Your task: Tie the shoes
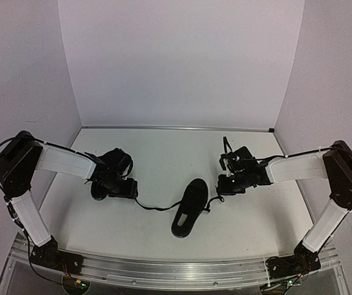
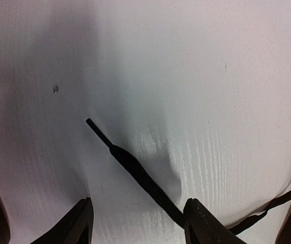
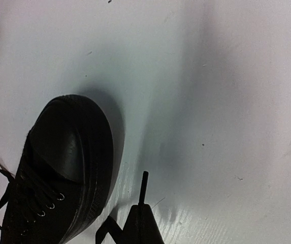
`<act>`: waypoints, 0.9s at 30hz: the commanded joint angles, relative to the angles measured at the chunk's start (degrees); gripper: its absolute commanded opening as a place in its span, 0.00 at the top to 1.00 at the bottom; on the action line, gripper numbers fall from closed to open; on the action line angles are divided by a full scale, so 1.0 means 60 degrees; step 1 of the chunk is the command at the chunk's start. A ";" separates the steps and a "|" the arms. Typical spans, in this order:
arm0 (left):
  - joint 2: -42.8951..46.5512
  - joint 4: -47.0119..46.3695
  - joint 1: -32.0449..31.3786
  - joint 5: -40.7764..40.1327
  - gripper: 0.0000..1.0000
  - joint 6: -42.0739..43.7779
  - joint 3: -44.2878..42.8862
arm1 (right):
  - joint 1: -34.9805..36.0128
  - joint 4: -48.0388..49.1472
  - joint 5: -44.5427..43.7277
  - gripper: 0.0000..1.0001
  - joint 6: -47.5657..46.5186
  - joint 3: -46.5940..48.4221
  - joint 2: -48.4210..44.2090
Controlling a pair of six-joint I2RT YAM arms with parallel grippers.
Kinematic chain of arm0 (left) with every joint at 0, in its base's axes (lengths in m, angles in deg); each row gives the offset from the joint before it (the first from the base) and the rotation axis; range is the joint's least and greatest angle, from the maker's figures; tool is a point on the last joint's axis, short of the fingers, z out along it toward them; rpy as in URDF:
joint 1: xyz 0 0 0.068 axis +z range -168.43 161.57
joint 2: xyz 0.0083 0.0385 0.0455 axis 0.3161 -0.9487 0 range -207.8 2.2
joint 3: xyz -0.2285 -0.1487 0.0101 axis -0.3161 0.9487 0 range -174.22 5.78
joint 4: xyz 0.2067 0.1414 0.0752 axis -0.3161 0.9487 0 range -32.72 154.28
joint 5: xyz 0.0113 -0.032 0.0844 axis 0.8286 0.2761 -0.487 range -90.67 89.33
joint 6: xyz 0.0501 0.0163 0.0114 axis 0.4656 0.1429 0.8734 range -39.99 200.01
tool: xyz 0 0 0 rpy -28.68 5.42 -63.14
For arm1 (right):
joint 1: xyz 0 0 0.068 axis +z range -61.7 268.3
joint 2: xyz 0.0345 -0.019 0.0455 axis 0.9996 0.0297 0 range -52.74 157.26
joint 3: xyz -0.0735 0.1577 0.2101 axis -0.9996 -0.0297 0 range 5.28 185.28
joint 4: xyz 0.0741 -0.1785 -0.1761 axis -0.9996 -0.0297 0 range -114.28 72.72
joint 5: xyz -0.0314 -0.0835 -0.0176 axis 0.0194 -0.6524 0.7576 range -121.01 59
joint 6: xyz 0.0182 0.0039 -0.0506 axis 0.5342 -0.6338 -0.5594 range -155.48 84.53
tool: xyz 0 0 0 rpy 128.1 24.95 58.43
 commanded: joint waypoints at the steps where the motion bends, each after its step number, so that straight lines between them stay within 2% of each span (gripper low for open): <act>1: -0.0541 -0.0706 -0.0044 0.0353 0.40 -0.0217 -0.0092 | 0.0053 0.0849 0.0845 1.00 0.0368 -0.0185 0.0439; 7: -0.1238 -0.1077 -0.0083 0.0557 0.54 0.0058 -0.0507 | 0.0239 0.1080 0.1149 1.00 0.0334 0.0466 0.1323; 8: -0.1345 -0.1126 -0.0084 0.0602 0.59 0.0095 -0.0585 | 0.0273 0.1093 0.1172 1.00 0.0307 0.0584 0.1482; 13: -0.1098 -0.1255 -0.0241 0.1070 0.96 0.0330 -0.0832 | 0.0388 0.1158 0.1411 1.00 0.0284 0.1124 0.1995; 14: -0.0866 -0.1305 -0.0372 0.1006 0.99 0.0401 -0.0789 | 0.0410 0.1147 0.1437 1.00 0.0310 0.1183 0.1990; 20: 0.0997 -0.1041 -0.0545 0.0592 1.00 0.0513 -0.0405 | 0.0391 0.0804 0.0690 1.00 0.0463 0.0890 0.0785; 27: 0.3113 0.0101 -0.0460 -0.0653 1.00 0.0859 -0.0406 | -0.0222 -0.0554 -0.1022 1.00 0.0532 0.0272 -0.2329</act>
